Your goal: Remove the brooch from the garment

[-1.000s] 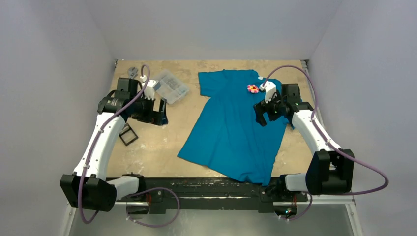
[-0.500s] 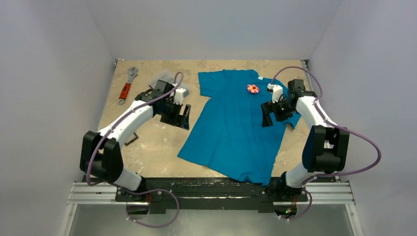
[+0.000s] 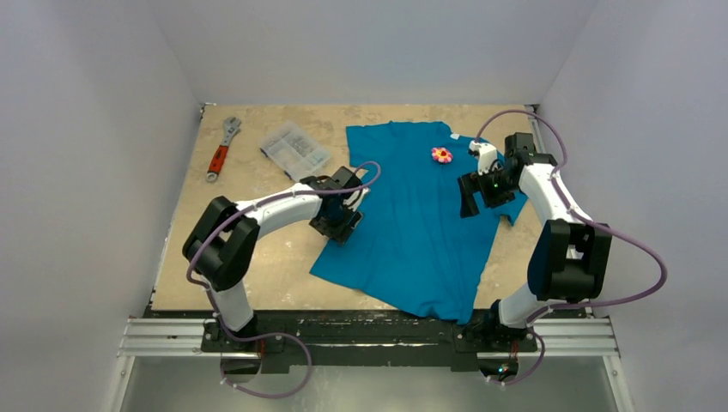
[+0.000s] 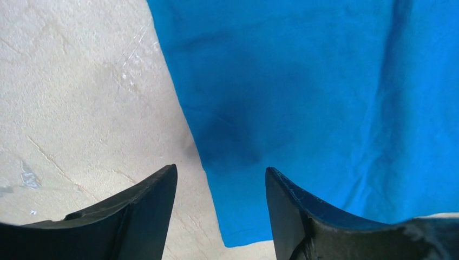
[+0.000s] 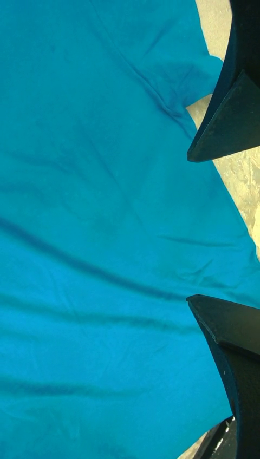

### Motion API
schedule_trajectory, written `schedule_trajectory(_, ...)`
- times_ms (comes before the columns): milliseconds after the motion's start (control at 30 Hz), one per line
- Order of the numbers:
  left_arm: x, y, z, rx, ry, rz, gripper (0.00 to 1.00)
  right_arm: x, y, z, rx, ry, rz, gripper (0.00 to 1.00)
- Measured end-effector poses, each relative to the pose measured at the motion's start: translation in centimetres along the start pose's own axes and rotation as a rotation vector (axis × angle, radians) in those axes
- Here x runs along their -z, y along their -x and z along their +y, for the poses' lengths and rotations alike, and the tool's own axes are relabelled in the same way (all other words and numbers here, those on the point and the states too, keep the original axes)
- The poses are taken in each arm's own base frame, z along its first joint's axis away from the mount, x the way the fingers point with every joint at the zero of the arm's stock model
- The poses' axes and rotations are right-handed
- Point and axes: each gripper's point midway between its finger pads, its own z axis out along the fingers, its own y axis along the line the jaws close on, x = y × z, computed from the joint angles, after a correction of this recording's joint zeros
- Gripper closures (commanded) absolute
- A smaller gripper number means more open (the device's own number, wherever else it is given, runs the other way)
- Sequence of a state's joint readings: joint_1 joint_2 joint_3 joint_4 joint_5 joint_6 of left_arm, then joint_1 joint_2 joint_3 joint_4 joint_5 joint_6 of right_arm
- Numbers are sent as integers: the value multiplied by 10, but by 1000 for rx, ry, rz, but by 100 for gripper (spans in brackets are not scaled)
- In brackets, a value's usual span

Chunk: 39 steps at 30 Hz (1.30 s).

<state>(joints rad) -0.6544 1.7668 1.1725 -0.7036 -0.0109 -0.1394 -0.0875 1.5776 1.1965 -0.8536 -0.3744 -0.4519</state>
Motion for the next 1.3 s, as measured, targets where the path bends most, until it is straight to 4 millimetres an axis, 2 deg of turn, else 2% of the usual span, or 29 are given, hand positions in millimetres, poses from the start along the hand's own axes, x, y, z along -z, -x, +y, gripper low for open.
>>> schedule_trajectory(67, -3, 1, -3, -24, 27, -5, 45, 0, -1, -2, -4, -7, 3, 3)
schedule_trajectory(133, -8, 0, -4, -42, 48, 5, 57, 1, -2, -4, -5, -18, 8, 3)
schedule_trajectory(200, -16, -2, -4, -55, 66, 32, 64, 1, -2, -5, -5, -26, 11, 3)
schedule_trajectory(267, -18, 2, -4, -59, 72, 43, 68, 1, -3, -7, -2, -33, 14, 3)
schedule_trajectory(433, -19, 3, -4, -81, 64, 102, 92, -5, -9, -14, 1, -51, 51, 3)
schedule_trajectory(500, -18, 0, -2, -89, 57, 127, 99, -11, -14, -19, 1, -59, 83, 3)
schedule_trajectory(633, -14, -13, 11, -104, 49, 190, 100, -17, -15, -32, 7, -89, 122, 3)
schedule_trajectory(767, -7, -35, 29, -127, 43, 246, 100, -12, 4, -58, 2, -157, 97, 6)
schedule_trajectory(867, 0, -59, 42, -153, 61, 325, 100, -6, 30, -90, -25, -223, 51, 11)
schedule_trajectory(900, 2, -65, 46, -155, 64, 348, 100, -4, 43, -107, -38, -252, 28, 13)
schedule_trajectory(1000, 6, -73, 54, -160, 69, 382, 100, -9, 67, -147, -55, -321, -12, 21)
schedule_trajectory(1067, 7, -74, 60, -152, 75, 387, 100, -20, 69, -164, -69, -338, -2, 29)
schedule_trajectory(1133, 9, -75, 67, -151, 84, 395, 100, -36, 64, -171, -81, -325, 28, 34)
schedule_trajectory(1233, 11, -77, 77, -155, 100, 406, 100, -62, 47, -170, -92, -284, 87, 47)
schedule_trajectory(1300, 12, -78, 81, -160, 110, 411, 100, -70, 33, -165, -93, -264, 121, 60)
